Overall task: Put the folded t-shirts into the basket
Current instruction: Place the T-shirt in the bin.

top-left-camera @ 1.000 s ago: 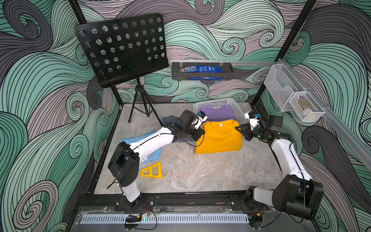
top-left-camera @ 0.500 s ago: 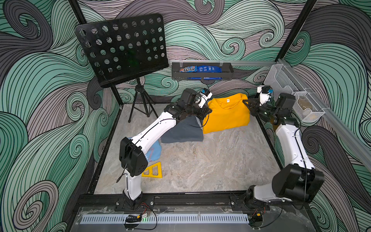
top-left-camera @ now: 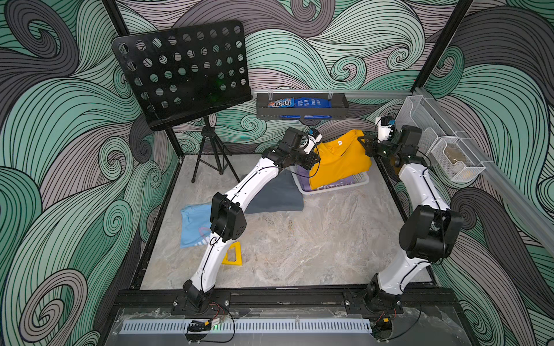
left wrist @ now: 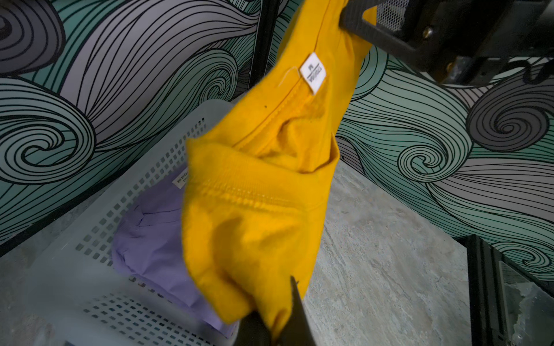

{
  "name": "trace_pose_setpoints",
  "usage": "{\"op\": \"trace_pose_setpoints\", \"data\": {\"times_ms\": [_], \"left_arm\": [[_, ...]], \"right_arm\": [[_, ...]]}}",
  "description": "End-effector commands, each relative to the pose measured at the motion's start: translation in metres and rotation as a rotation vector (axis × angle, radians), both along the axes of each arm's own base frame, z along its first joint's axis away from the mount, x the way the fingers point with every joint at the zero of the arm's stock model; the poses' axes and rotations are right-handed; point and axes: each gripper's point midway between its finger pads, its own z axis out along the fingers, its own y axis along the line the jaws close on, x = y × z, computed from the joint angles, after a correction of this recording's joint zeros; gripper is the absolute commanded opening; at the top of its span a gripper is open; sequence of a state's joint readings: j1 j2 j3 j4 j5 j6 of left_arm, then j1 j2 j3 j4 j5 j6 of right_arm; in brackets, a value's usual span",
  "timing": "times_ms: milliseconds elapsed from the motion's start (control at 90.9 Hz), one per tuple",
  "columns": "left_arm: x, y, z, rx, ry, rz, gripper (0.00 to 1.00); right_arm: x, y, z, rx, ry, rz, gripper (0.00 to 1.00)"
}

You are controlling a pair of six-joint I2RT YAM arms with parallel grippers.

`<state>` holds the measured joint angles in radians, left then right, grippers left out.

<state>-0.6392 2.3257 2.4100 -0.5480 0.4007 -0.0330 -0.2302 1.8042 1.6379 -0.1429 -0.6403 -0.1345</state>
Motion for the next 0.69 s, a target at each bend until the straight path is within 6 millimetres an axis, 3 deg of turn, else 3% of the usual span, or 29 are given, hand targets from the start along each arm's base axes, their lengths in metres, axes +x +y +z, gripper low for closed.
{"op": "trace_pose_setpoints", "data": {"times_ms": [0, 473, 682], "left_arm": [[0.007, 0.0, 0.002, -0.009, -0.015, -0.019, 0.0], [-0.017, -0.011, -0.044, -0.005, 0.162, -0.076, 0.0], [-0.006, -0.004, -0.068, 0.042, 0.176, -0.028, 0.0]], "right_arm": [[0.011, -0.001, 0.007, -0.019, -0.041, -0.018, 0.0], [-0.003, -0.017, -0.056, -0.062, 0.08, -0.04, 0.0], [0.001, -0.017, -0.075, -0.062, 0.117, -0.042, 0.0]]}}
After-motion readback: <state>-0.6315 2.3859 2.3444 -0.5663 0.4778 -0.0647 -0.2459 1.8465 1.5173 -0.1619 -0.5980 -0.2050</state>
